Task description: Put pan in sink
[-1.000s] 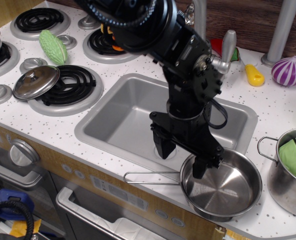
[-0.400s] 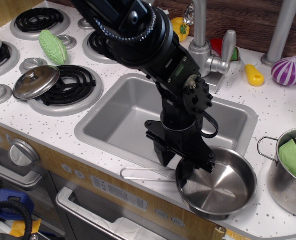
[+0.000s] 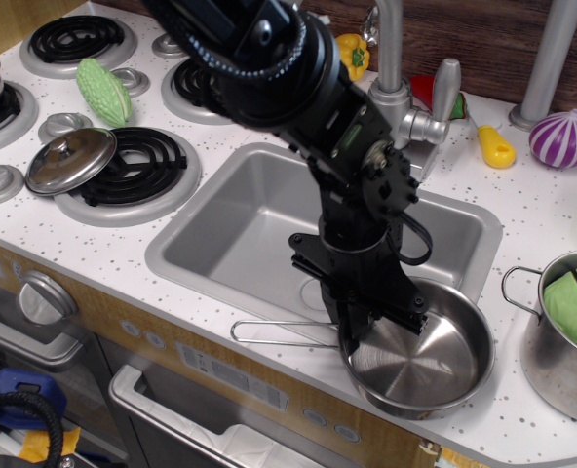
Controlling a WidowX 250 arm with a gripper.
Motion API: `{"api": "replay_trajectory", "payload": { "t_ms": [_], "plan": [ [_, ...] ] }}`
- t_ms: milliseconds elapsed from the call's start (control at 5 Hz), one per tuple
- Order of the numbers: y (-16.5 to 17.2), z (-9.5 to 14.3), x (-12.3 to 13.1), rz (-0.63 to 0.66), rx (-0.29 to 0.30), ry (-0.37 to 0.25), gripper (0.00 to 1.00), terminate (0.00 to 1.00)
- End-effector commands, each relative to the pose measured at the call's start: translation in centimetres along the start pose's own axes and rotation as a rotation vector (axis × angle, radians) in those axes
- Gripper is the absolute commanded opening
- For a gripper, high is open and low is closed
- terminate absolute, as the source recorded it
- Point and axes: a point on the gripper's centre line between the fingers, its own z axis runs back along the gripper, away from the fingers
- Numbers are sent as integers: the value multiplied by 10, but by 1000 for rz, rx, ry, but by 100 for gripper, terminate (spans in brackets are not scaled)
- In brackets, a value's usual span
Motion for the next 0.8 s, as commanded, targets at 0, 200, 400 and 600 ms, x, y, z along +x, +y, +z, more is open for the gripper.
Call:
{"api": "replay_trajectory", "payload": {
  "t_ms": [0, 200, 400, 600],
  "plan": [
    [47, 27, 19, -82, -20, 1, 0, 0],
    [89, 27, 36, -168, -34, -10, 0, 0],
    [115, 17, 53, -226, -30, -39, 0, 0],
    [115, 0, 62, -245, -45, -90, 0, 0]
  ]
}}
